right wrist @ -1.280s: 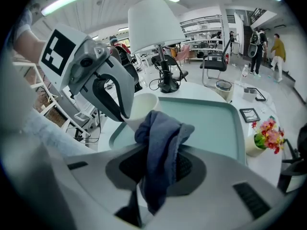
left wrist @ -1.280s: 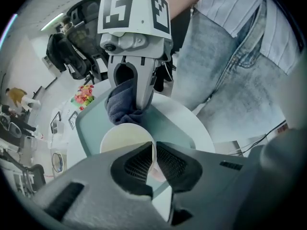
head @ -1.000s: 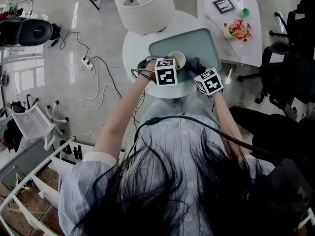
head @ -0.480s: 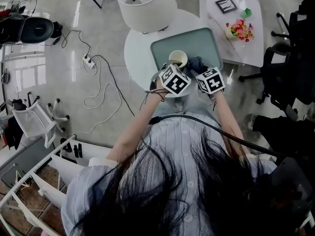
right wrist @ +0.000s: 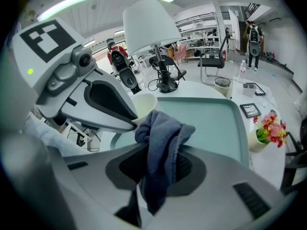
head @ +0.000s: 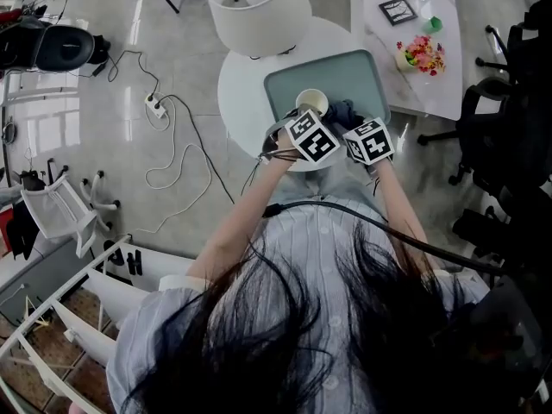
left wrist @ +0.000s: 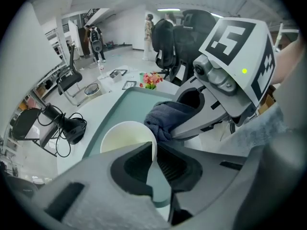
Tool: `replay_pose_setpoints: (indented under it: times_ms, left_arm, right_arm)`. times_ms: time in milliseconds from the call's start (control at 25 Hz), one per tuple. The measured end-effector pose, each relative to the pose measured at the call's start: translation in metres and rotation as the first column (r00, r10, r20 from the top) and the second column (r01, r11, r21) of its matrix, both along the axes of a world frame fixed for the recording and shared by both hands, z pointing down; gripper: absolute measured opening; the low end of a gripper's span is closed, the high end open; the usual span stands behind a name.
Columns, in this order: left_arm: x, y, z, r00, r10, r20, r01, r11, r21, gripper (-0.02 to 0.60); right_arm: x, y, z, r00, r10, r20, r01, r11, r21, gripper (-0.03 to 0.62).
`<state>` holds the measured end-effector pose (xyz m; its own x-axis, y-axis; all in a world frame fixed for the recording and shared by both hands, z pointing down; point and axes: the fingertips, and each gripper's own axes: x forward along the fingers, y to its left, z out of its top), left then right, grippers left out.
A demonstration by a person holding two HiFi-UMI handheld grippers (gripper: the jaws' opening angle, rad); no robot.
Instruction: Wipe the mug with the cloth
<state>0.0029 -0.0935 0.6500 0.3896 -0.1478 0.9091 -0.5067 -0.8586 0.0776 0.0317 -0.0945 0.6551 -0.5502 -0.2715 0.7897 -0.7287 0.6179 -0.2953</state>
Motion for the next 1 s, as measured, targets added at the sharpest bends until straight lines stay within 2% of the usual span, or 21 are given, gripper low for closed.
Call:
replay_pose_setpoints:
  times_ms: [320, 480, 640, 800, 920, 1000]
  left_arm:
    - [-0.003, 0.007, -0.006, 0.990, 0.132, -0.047, -0.135, 0.987, -0.083, 0.038]
    - [-0.010, 0.012, -0.005, 0.963, 0.267, -0.036, -0.269, 0.959, -0.089, 0.038]
    - [-0.021, 0.017, -0.005, 0.905, 0.424, -0.006, -0.423, 0.901, -0.100, 0.037]
    - [-0.029, 0.021, -0.006, 0.836, 0.548, 0.006, -0.544, 0.831, -0.115, 0.037]
    - [-0.035, 0.024, -0.006, 0.767, 0.641, 0.029, -0.634, 0.764, -0.121, 0.038]
    - [-0.039, 0.025, -0.005, 0.705, 0.707, 0.056, -0.698, 0.706, -0.119, 0.038]
  right_arm:
    - [-0.003, -0.004, -0.004, 0.999, -0.038, -0.005, 0.038, 0.999, 0.008, 0.094]
    - [-0.005, -0.006, -0.002, 0.998, -0.063, -0.006, 0.063, 0.998, 0.008, 0.094]
    - [-0.008, -0.008, -0.002, 0.995, -0.103, -0.017, 0.103, 0.995, 0.011, 0.094]
    - [-0.010, -0.010, -0.002, 0.984, -0.173, -0.050, 0.174, 0.984, 0.025, 0.094]
    - [-0.011, -0.012, -0.002, 0.972, -0.221, -0.074, 0.224, 0.974, 0.036, 0.094]
    - [-0.012, -0.015, -0.002, 0.967, -0.240, -0.085, 0.245, 0.969, 0.041, 0.094]
